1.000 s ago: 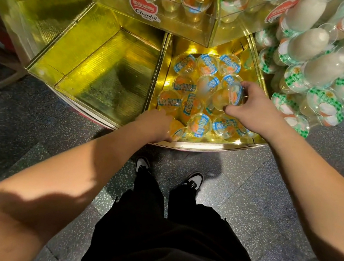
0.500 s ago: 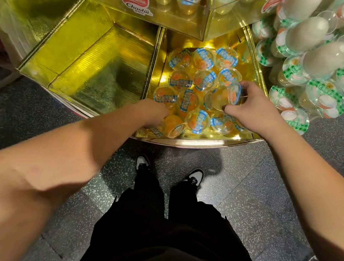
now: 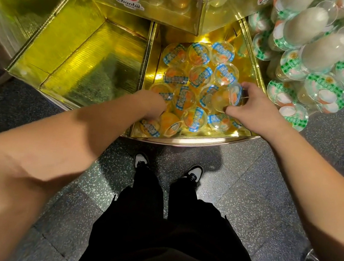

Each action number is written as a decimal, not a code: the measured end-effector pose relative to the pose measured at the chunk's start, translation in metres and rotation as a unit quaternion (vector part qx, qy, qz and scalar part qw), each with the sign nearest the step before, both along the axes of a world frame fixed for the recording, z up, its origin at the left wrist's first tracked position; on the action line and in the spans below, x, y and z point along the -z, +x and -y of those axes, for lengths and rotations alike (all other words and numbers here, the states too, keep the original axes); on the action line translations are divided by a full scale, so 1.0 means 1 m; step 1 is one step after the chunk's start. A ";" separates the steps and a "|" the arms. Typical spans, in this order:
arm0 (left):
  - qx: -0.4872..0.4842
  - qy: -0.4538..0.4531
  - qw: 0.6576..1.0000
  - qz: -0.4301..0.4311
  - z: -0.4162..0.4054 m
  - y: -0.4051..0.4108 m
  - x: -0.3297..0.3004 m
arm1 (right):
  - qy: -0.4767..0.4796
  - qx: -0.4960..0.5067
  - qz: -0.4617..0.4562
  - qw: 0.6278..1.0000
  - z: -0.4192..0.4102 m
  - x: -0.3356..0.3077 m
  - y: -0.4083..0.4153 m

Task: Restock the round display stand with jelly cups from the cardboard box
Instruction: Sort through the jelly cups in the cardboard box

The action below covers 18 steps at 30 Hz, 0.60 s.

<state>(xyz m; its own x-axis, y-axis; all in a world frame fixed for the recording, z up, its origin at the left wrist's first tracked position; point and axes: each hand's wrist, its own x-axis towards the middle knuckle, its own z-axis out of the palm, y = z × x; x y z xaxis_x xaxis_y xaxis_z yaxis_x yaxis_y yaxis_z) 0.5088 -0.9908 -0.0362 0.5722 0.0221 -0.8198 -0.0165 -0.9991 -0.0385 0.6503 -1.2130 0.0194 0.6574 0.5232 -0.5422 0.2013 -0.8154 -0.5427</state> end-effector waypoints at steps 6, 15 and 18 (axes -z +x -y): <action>-0.001 -0.017 0.999 -0.028 -0.002 -0.005 0.005 | 0.000 0.002 -0.013 1.000 0.002 0.006 -0.002; 0.020 0.038 0.999 -0.029 0.006 -0.002 0.008 | 0.001 -0.001 0.000 1.000 0.000 0.006 -0.004; 0.049 0.075 0.995 0.036 0.017 -0.017 0.013 | 0.004 0.000 0.001 1.000 0.001 0.005 -0.003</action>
<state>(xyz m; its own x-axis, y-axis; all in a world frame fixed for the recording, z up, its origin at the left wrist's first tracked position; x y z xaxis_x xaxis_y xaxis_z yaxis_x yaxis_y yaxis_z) 0.4917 -1.0082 -0.0491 0.6346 0.0834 -0.7683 -0.1050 -0.9756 -0.1926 0.6474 -1.2143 0.0143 0.6589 0.5278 -0.5360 0.2032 -0.8110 -0.5487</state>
